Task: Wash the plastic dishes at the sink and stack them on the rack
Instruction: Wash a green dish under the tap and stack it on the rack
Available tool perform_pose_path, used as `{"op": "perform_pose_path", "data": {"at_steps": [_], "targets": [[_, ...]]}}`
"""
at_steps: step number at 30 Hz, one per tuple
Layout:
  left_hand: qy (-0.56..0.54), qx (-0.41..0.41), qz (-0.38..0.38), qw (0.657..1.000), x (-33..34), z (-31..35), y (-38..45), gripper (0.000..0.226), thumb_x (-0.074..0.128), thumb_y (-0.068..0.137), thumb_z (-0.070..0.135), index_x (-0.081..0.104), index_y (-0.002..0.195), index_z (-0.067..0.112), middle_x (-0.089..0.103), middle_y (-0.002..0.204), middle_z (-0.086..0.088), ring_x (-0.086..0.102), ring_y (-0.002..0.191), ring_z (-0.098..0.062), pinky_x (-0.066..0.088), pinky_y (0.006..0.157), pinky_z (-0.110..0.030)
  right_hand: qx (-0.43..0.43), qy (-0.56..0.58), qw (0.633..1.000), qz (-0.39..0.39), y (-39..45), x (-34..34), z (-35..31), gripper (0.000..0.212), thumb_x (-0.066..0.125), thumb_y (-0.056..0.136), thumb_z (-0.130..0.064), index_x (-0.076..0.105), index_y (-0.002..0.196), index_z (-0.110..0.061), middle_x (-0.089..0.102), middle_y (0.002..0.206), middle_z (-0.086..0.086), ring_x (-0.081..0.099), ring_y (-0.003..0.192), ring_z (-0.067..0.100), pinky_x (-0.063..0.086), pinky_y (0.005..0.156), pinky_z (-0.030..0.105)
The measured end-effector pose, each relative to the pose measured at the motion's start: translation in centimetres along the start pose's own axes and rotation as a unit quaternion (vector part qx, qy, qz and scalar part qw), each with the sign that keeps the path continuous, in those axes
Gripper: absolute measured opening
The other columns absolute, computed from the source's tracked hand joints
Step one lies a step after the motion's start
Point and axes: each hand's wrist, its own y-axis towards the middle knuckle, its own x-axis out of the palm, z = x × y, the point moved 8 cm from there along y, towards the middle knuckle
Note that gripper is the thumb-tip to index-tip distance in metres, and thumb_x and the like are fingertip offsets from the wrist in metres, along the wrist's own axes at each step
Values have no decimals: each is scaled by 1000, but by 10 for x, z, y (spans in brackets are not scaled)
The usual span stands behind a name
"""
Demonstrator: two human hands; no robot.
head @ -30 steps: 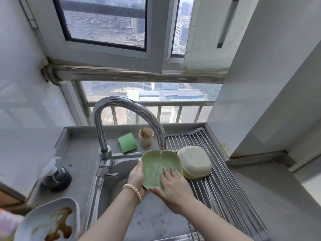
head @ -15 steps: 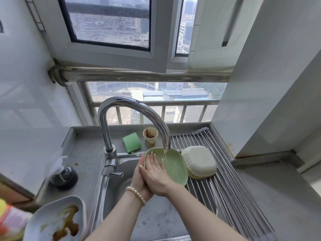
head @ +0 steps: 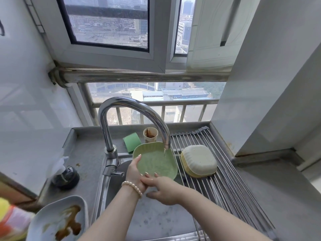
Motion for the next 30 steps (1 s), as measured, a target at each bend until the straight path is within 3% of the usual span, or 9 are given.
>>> {"op": "perform_pose_path", "data": {"at_steps": [6,10,15,18,21,24,26,28,30], "targets": [[-26,21,-27,999,13,6,-6,40,41,98,29,60,110,-5,69,96,-23,64,89,-38,50,78,-46,-136,-166,937,275,-9,-16,0,28,63,73,0,69,95,-16,71,98,-3,67,88,20,55,66,32],[-4,54,15,998,9,13,-6,38,45,95,24,60,114,-5,65,114,-25,63,101,-42,49,93,-51,-180,-232,873,388,-16,-17,-11,16,64,80,-8,72,94,-8,73,98,3,70,95,20,57,75,31],[30,114,112,987,-15,18,-7,27,53,89,14,64,108,-2,69,104,-22,66,96,-40,53,88,-52,79,-233,937,248,5,-7,23,59,45,87,-45,60,122,0,60,128,17,61,114,30,48,98,44],[63,115,142,981,-29,18,-4,22,58,84,17,65,102,5,69,103,-17,67,95,-36,52,89,-54,157,-295,932,142,8,3,36,78,46,94,-33,4,151,-1,6,159,16,8,147,31,-3,116,57],[116,101,152,976,-42,27,8,35,61,72,28,66,102,10,70,106,-15,67,95,-35,54,87,-52,140,-343,918,143,11,1,42,77,56,86,-14,16,149,3,21,155,19,12,145,36,-3,116,57],[129,42,129,982,-42,29,12,39,57,82,27,64,112,4,70,105,-19,68,91,-38,57,74,-49,54,-348,911,213,12,-6,42,58,84,38,-7,74,96,-7,72,99,10,66,103,29,29,108,45],[123,29,103,987,-34,29,5,36,52,90,26,63,114,1,69,107,-21,67,89,-37,56,72,-45,10,-308,921,237,10,-6,34,42,80,20,-2,68,58,-17,66,63,-1,68,68,18,52,84,23],[90,45,56,993,-25,25,2,33,51,93,25,63,111,1,68,106,-22,66,89,-36,55,77,-43,2,-272,930,248,3,-11,20,40,75,9,-4,53,39,-19,51,42,-6,54,41,12,41,42,14],[64,82,36,994,-18,16,-6,25,56,89,14,63,109,0,67,100,-21,65,86,-35,54,76,-42,22,-249,930,269,3,-14,14,42,74,3,-11,47,34,-17,42,33,-5,43,29,12,20,34,15]]}}
